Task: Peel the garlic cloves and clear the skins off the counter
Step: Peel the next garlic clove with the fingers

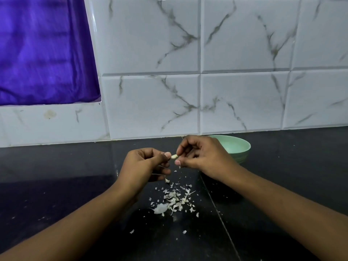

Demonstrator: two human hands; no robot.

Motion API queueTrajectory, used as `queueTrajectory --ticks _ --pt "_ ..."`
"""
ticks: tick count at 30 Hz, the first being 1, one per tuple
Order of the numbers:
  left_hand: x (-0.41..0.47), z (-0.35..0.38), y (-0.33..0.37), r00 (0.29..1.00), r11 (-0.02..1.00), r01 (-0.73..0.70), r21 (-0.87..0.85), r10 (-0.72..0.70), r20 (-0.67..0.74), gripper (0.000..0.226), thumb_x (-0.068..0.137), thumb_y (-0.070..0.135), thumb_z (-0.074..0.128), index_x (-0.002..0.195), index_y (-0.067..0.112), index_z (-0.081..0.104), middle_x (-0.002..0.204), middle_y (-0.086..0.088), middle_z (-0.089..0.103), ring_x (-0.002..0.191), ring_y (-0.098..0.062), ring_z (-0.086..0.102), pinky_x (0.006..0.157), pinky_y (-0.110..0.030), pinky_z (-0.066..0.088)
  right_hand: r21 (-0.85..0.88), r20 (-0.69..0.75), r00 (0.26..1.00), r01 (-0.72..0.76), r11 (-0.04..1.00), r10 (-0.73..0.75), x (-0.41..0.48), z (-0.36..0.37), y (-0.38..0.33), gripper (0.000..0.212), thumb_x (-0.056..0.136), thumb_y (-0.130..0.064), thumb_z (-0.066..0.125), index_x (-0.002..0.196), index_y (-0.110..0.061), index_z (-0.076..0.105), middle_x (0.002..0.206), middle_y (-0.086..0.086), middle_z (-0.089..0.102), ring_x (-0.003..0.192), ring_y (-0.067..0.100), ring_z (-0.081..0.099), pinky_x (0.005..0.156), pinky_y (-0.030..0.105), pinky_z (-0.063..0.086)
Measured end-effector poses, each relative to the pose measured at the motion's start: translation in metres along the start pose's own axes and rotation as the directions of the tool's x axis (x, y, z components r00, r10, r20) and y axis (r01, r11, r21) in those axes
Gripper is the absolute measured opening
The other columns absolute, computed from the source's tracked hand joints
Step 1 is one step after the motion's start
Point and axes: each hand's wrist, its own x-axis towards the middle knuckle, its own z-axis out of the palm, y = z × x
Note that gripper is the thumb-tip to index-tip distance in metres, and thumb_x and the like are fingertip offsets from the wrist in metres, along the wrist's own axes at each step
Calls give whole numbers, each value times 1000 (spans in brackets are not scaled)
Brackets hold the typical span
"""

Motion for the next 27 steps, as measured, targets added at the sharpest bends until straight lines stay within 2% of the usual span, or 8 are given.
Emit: queueTrajectory --ticks 3,6,10,14,18,22,25,27 --pt "-1 1 1 998 998 -61 10 61 -11 14 81 15 70 70 7 65 61 -4 67 54 -15 66 52 -24 52 -56 -64 991 111 992 -115 -2 6 2 20 73 -10 79 74 -22 64 72 -1 69 64 10 67 67 30 57" --pt "-2 0 2 992 991 -122 48 122 -4 13 80 14 71 69 8 67 62 -7 69 57 -16 67 55 -26 52 -179 -43 976 203 963 -214 -2 3 1 13 77 -13 77 79 -18 65 72 -6 68 66 8 65 67 27 56" --pt "-4 0 3 986 984 -164 62 164 1 15 81 12 70 66 10 68 62 -8 69 58 -17 68 57 -27 53 -428 22 934 330 841 -355 -3 2 1 8 84 -23 69 85 -18 62 76 -9 64 67 7 61 63 32 53" --pt "-5 2 4 984 983 -175 55 175 -10 15 81 11 70 67 7 68 61 -8 69 57 -16 67 55 -25 53 -519 37 915 362 774 -403 -5 4 0 14 85 -32 56 88 -19 58 78 -8 63 64 12 59 57 37 51" --pt "-5 3 5 988 988 -156 -3 155 -23 14 80 11 70 67 5 67 59 -8 67 55 -16 67 54 -24 53 -574 -9 897 358 736 -443 -5 5 -2 12 85 -28 55 88 -16 58 75 -6 62 59 14 58 51 36 50" --pt "-8 6 5 990 988 -144 -56 143 -12 10 80 9 69 73 2 67 61 -8 68 54 -14 66 51 -23 53 -508 -38 920 319 800 -391 -5 5 -2 8 83 -25 58 85 -17 59 73 -10 61 60 11 58 55 35 50" --pt "-8 5 4 986 985 -164 -52 163 -28 7 81 7 69 76 2 68 62 -7 69 55 -14 66 52 -23 52 -441 -73 963 201 874 -259 -1 4 0 5 82 -20 65 83 -19 61 72 -16 59 65 7 59 64 33 51" --pt "-7 4 4 983 983 -181 -28 180 -39 6 81 7 69 77 3 68 62 -6 69 55 -15 66 52 -23 53 -387 -98 985 96 917 -145 1 0 2 10 81 -14 68 82 -21 61 73 -13 62 66 7 60 67 29 51"
